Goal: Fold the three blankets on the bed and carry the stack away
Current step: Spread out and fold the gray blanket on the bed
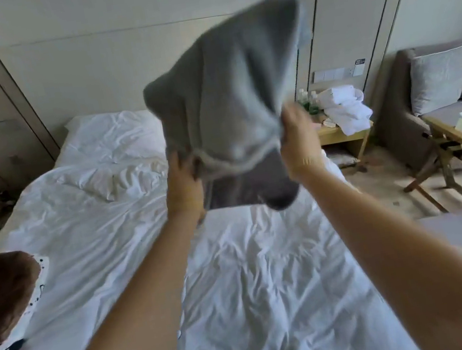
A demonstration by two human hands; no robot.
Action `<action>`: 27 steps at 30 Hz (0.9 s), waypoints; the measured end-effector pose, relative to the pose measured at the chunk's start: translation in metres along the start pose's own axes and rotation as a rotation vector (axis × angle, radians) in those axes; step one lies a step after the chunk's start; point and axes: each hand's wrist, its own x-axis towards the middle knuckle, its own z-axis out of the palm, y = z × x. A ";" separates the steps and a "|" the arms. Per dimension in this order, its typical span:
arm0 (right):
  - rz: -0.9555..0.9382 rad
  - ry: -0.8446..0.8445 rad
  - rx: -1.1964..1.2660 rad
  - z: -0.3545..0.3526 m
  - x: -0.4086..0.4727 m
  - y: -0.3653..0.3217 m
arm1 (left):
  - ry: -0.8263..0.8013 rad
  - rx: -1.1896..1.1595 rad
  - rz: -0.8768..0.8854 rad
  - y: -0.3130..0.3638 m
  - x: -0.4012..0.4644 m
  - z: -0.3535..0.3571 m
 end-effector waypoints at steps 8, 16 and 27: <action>0.657 -1.268 -0.481 0.078 -0.263 0.096 | -0.620 0.462 -0.711 -0.122 -0.164 0.037; 1.013 -1.173 -0.284 0.027 -0.286 0.084 | -0.570 0.615 -0.840 -0.162 -0.206 0.013; 0.690 0.140 1.171 -0.011 -0.035 -0.070 | 0.385 -0.240 -0.304 0.019 -0.016 -0.052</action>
